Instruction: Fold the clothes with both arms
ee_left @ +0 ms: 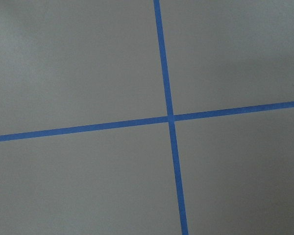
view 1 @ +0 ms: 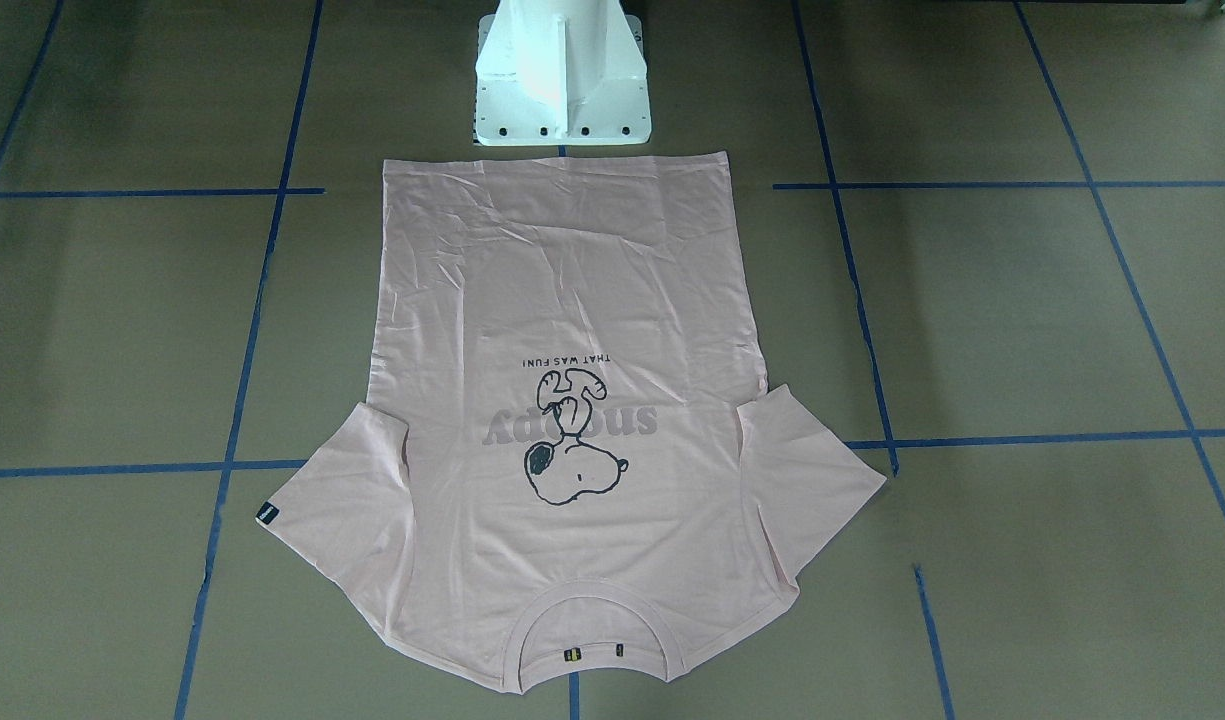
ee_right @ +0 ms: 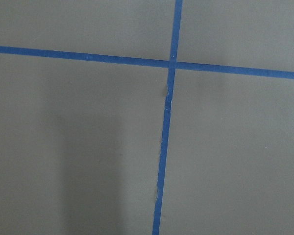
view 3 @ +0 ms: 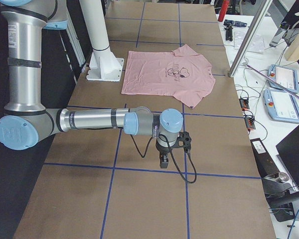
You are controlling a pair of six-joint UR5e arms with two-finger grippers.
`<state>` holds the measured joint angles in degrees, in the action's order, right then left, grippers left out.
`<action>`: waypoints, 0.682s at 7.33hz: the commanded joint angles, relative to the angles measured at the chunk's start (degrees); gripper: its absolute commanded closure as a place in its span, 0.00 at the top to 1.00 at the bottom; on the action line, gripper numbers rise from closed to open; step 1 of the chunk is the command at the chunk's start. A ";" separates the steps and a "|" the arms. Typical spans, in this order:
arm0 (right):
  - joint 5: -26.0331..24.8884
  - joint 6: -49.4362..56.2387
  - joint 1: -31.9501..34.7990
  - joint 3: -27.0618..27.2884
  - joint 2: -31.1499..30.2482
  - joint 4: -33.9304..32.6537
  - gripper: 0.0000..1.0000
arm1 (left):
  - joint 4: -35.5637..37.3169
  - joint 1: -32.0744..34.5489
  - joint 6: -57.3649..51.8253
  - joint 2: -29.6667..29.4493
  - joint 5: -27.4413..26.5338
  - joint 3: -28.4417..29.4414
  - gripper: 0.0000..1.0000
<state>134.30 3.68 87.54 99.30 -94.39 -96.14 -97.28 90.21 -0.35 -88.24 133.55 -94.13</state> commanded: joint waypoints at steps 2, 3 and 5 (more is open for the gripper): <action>0.09 -0.17 -0.09 0.80 0.00 -0.01 1.00 | -0.02 -0.03 -0.09 0.08 -0.05 0.08 1.00; 0.35 -0.43 -0.09 0.81 0.78 -0.01 1.00 | -0.02 -0.29 0.00 0.00 -0.13 -0.18 1.00; 0.53 -0.52 -0.88 0.90 5.77 -0.01 1.00 | -1.86 -3.79 0.08 -0.35 -5.90 0.08 1.00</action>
<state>134.73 3.27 87.17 100.14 -91.58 -96.15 -98.19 88.77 -0.53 -88.36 131.10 -94.22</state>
